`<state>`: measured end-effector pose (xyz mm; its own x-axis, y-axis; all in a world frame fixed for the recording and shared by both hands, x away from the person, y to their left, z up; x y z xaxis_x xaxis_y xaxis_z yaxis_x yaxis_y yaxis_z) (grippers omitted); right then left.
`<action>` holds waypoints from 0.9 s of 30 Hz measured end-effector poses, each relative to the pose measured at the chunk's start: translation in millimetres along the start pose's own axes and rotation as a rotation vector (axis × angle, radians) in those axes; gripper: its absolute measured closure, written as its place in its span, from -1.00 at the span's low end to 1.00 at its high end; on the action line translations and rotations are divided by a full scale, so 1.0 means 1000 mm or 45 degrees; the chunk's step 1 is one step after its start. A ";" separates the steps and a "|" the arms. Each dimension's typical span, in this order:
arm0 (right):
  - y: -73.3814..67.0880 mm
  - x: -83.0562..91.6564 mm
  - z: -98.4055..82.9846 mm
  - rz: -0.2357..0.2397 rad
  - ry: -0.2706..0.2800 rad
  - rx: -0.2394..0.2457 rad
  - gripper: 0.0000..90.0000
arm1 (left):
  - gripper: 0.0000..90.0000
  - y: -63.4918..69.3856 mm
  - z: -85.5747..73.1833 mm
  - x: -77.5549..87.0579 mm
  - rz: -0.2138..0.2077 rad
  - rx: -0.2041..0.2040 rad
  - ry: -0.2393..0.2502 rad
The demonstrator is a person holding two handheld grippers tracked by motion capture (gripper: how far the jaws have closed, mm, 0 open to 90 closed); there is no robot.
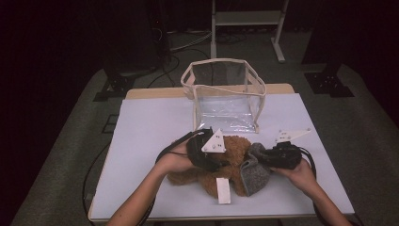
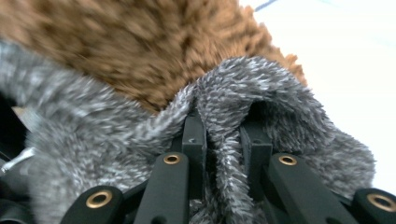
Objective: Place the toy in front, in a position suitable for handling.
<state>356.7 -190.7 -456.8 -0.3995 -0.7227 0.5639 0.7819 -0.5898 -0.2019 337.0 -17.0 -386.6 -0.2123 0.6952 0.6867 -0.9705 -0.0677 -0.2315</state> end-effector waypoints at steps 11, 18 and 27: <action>-0.001 0.004 0.028 -0.028 0.083 0.057 0.67 | -0.13 0.005 0.010 0.001 -0.031 -0.009 0.028; 0.005 -0.005 -0.002 -0.032 -0.032 0.018 0.67 | -0.12 0.000 0.006 0.002 -0.031 0.012 0.031; -0.031 0.024 0.024 0.108 0.107 0.086 0.67 | -0.13 -0.003 0.010 -0.008 -0.032 0.015 -0.005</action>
Point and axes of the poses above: each handheld gripper's, and its own axes: x roughly backward along the jaws, z roughly out of its top, y roughly to its right, the point moved 8 cm from there along -x, roughly forward along the jaws, and after that the axes turned 5 degrees about -z, right-handed, at the moved point
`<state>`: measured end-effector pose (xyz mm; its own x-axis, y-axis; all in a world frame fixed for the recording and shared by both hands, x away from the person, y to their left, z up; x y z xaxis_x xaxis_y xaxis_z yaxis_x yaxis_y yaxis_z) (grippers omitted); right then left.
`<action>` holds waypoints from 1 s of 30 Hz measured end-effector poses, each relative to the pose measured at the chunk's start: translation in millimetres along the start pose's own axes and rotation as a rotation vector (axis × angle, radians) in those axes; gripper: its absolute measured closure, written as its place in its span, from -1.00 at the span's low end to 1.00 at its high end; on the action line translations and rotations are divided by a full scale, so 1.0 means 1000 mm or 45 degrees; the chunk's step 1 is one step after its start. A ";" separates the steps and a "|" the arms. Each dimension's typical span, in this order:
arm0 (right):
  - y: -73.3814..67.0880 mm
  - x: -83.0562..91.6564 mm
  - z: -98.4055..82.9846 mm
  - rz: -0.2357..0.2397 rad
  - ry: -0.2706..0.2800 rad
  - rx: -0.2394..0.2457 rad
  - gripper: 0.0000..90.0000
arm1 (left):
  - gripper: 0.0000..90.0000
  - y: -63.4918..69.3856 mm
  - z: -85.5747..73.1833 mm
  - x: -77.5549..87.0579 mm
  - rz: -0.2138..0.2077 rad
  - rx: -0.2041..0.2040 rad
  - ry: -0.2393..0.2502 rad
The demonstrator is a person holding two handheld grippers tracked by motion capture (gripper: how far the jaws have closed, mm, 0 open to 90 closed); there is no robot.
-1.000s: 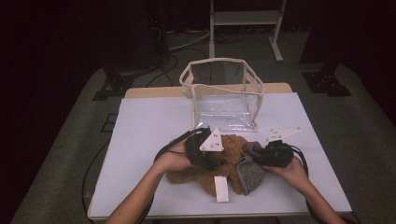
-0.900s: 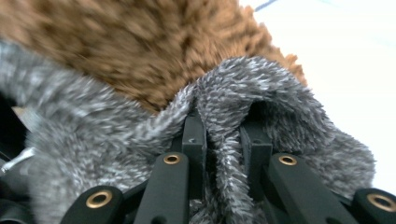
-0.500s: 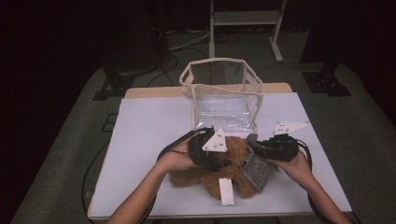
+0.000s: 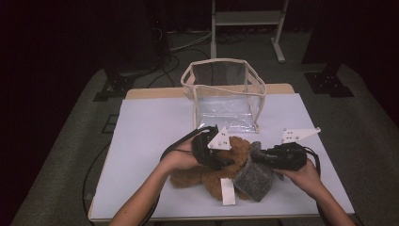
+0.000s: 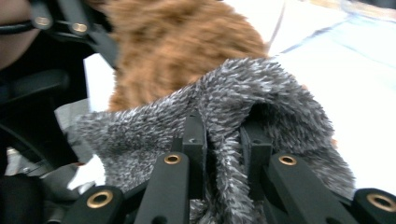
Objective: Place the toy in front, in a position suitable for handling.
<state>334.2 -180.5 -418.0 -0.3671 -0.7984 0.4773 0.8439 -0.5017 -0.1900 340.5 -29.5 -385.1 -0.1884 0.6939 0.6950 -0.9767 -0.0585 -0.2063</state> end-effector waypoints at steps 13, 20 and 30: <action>0.011 0.008 -0.041 -0.061 -0.163 -0.013 0.66 | -0.18 -0.007 -0.003 0.003 0.018 0.041 0.012; 0.035 0.064 -0.042 -0.224 -0.151 -0.035 0.65 | -0.23 -0.006 -0.002 0.002 0.006 0.016 0.002; 0.068 0.084 -0.078 -0.375 -0.257 -0.084 0.36 | -0.38 -0.005 -0.002 0.002 -0.021 0.012 0.012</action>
Point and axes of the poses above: each handheld gripper's, and its own axes: x roughly backward along the jaws, z roughly out of its top, y roughly to its right, the point moved 8 cm from there along -x, roughly forward along the jaws, and after that the axes turned 5 degrees about -z, right-handed, at the moved point
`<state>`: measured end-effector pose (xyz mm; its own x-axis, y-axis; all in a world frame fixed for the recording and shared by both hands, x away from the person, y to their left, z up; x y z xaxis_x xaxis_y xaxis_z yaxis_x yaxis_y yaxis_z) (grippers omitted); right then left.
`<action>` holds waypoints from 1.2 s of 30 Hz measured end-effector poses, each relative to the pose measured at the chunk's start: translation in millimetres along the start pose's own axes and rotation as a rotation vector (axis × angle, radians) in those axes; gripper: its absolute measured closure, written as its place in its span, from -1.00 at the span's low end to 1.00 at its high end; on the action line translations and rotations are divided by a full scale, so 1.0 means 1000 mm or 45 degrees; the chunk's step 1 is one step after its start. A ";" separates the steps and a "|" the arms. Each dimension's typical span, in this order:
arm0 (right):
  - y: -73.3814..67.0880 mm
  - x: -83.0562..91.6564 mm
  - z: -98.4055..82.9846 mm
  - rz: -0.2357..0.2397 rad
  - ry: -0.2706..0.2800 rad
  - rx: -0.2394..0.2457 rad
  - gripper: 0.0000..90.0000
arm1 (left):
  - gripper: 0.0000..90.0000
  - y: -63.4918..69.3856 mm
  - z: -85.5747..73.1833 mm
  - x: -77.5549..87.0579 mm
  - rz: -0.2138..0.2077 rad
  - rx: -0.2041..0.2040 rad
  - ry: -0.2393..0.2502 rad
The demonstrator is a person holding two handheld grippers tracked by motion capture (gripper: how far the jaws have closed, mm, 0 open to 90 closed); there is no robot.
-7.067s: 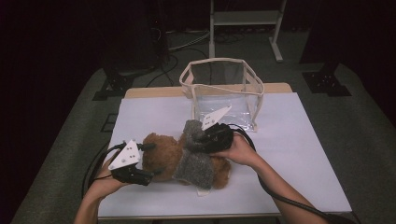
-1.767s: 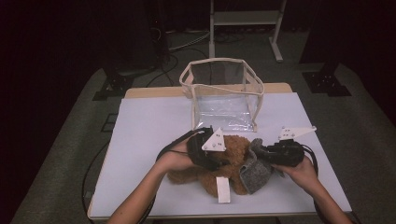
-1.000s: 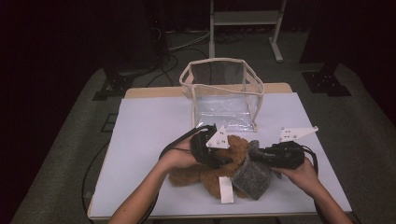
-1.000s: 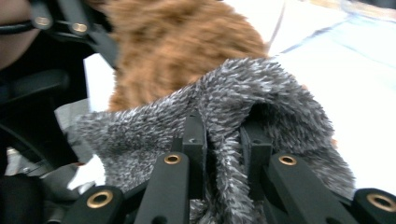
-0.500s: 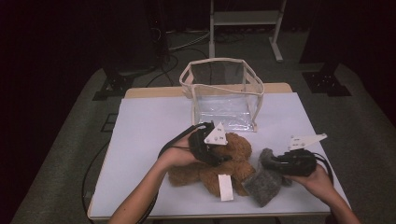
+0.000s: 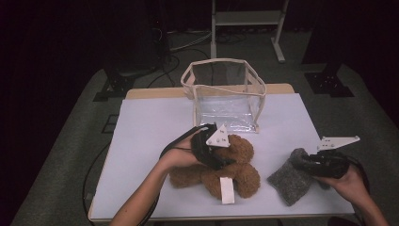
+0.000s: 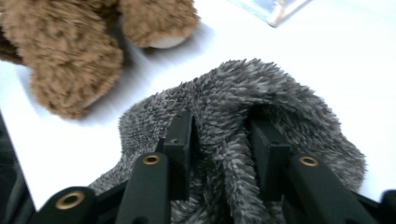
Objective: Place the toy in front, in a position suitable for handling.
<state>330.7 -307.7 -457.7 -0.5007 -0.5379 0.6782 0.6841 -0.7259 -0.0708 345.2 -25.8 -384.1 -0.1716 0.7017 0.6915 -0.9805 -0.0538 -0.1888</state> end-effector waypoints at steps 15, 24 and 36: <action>-0.020 0.014 0.024 0.108 0.123 0.046 -0.10 | -0.64 0.004 -0.012 0.027 -0.004 0.026 0.090; -0.068 0.001 0.070 0.263 0.204 0.199 -0.27 | -0.76 0.002 -0.037 0.043 0.032 0.095 0.100; -0.107 -0.030 0.114 0.390 0.228 0.313 -0.45 | -0.83 0.003 -0.080 0.067 0.095 0.176 0.103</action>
Point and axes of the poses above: each handheld gripper's, and its own axes: x roughly backward along the jaws, z roughly out of its top, y roughly to its right, the point moved 8 cm from there along -x, roughly forward along the jaws, and after that the axes turned 5 degrees about -z, right-handed, at the moved point
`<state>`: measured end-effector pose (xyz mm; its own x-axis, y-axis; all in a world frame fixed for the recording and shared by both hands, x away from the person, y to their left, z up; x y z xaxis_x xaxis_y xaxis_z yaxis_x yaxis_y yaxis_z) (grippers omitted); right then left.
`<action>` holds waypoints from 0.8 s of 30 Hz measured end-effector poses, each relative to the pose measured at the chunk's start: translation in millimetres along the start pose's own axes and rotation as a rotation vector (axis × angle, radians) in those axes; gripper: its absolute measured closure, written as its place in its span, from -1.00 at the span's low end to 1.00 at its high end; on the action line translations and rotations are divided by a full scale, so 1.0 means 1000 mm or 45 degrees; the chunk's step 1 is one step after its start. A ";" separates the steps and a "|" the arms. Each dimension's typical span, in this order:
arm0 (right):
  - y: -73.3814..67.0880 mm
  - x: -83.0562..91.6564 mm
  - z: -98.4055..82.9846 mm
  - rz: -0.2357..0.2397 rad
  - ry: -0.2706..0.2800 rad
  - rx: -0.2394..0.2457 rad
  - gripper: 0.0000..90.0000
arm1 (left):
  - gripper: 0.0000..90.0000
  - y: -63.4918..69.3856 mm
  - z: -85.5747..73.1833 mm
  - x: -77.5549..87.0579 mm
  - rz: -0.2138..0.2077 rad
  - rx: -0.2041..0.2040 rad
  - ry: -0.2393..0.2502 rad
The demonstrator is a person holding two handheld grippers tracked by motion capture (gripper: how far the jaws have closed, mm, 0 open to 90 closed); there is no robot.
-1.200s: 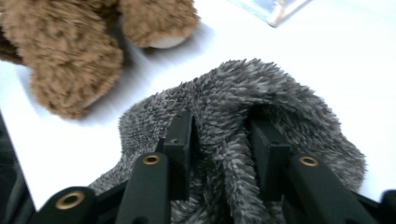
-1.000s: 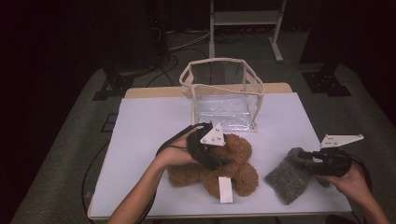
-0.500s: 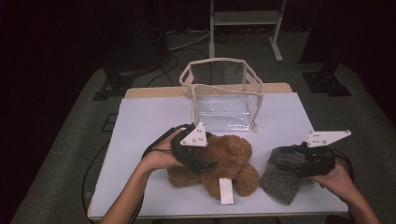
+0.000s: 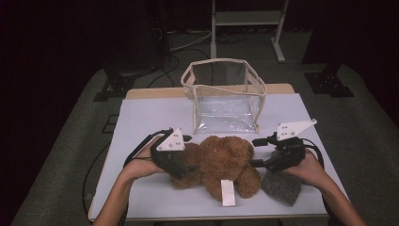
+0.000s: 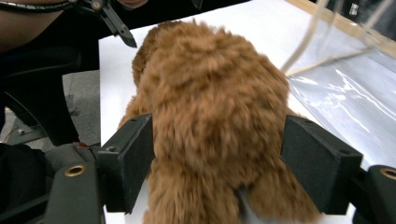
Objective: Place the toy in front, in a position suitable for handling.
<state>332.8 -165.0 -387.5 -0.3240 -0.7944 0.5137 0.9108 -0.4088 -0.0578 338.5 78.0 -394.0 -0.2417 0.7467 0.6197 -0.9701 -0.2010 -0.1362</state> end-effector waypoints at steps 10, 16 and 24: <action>-0.002 -0.033 0.011 0.047 -0.059 0.029 -0.54 | -0.83 -0.008 -0.048 0.007 0.016 0.118 -0.022; -0.003 -0.043 0.011 0.039 -0.078 0.046 -0.58 | -0.89 -0.010 -0.068 0.005 0.001 0.179 -0.008; -0.001 -0.050 0.009 0.021 -0.115 0.076 -0.64 | -0.94 -0.009 -0.083 0.002 -0.032 0.225 -0.018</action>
<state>350.3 -120.9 -405.3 -0.2868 -0.7562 0.5882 0.9303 -0.3664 -0.0175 344.8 134.3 -456.0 -0.2156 0.7442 0.6322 -0.9564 -0.2915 0.0169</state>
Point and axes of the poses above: each handheld gripper's, and its own axes: x roughly backward along the jaws, z roughly out of its top, y roughly to its right, the point moved 8 cm from there along -x, roughly forward along the jaws, and after that the axes turned 5 degrees about -z, right-handed, at the moved point
